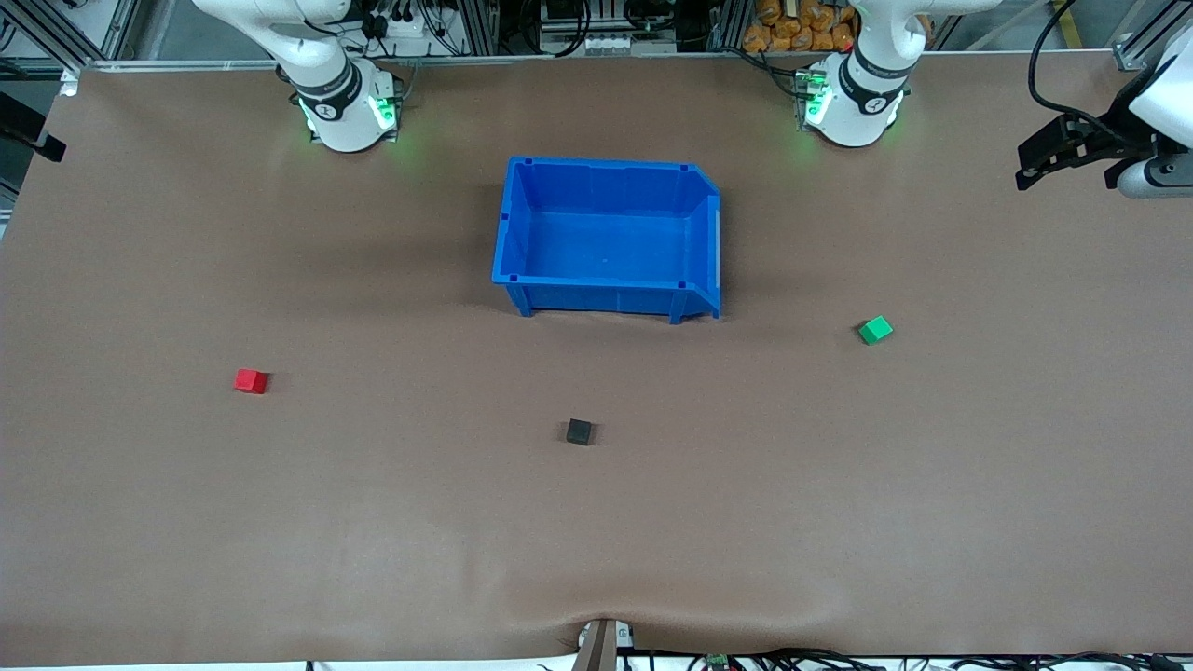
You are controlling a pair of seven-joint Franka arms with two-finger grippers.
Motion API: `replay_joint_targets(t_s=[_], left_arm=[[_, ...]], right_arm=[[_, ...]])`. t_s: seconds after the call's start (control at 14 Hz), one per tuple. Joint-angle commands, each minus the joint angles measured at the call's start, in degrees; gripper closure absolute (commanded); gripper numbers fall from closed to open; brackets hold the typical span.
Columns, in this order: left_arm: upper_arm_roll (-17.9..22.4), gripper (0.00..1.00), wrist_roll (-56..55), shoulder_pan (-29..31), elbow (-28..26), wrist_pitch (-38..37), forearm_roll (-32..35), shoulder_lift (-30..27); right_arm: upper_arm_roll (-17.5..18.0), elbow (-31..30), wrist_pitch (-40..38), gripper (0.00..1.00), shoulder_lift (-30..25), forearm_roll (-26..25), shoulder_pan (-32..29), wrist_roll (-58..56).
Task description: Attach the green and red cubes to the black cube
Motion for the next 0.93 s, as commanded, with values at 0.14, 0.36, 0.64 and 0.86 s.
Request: replay_joint_targets(t_s=[0.14, 0.36, 0.64, 0.86], left_arm=[[-0.10, 0.00, 0.44, 0.11, 2.60, -1.65, 0.66, 1.25], [-0.10, 0.00, 0.35, -0.07, 3.74, -1.74, 1.36, 2.21], [-0.10, 0.00, -0.26, 0.02, 3.04, -3.05, 1.10, 2.30], [-0.27, 0.00, -0.53, -0.07, 2.08, -3.14, 1.19, 2.30]], right_arm=[[-0.58, 0.71, -0.66, 0.00, 0.20, 0.87, 0.17, -0.08], [-0.49, 0.80, -0.39, 0.00, 0.20, 0.79, 0.52, -0.08], [-0.49, 1.06, 0.14, 0.00, 1.08, 0.00, 1.66, -0.26], [-0.41, 2.21, 1.62, 0.00, 7.37, 0.09, 1.58, -0.08]])
